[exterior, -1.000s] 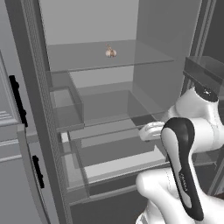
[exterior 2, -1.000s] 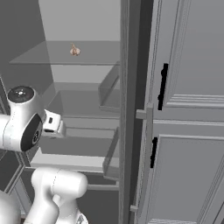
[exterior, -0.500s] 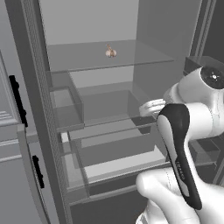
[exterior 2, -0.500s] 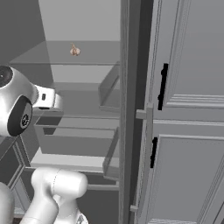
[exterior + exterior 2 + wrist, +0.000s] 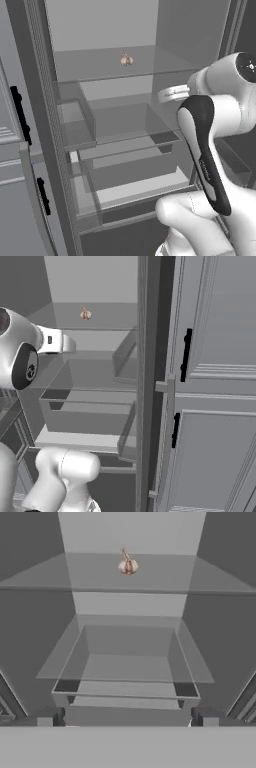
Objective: Place one garlic and one steak in each tupperware on the nearby counter, to pack two identical lunches.
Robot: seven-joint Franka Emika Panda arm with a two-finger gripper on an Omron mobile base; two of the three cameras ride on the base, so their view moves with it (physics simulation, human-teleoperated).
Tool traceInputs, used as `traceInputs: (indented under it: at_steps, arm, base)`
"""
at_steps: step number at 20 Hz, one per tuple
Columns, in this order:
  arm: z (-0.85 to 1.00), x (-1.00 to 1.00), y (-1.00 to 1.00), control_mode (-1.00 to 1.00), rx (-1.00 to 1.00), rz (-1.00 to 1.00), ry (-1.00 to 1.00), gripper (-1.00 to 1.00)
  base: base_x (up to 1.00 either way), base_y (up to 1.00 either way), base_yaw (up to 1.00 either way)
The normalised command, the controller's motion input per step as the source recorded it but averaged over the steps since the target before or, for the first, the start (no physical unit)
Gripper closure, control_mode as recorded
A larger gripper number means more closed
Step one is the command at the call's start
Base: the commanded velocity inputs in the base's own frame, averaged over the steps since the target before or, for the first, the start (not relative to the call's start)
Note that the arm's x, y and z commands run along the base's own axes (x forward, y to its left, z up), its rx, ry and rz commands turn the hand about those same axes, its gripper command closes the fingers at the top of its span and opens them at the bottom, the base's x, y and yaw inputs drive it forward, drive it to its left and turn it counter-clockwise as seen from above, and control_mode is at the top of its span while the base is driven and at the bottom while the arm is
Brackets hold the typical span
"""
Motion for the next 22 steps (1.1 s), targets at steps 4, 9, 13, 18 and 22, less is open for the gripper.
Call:
traceInputs:
  at_steps: [4, 9, 13, 18, 22]
  arm:
    - [0.48, 0.39, 0.01, -1.00, 0.00, 0.00, -0.20, -1.00]
    - [0.32, 0.54, 0.03, -1.00, 0.01, 0.00, -0.01, -1.00]
    - [0.06, 0.67, 0.15, -1.00, 0.00, 0.00, 0.02, -1.00]
    - [0.00, 0.86, 0.27, -1.00, 0.00, 0.00, 0.11, -1.00]
    - [-0.04, 0.98, 0.03, -1.00, 0.00, 0.00, 0.12, -1.00]
  base:
    - [0.00, 0.00, 0.00]
    - [0.00, 0.00, 0.00]
    - [0.00, 0.00, 0.00]
    - [0.00, 0.00, 0.00]
    - [0.00, 0.00, 0.00]
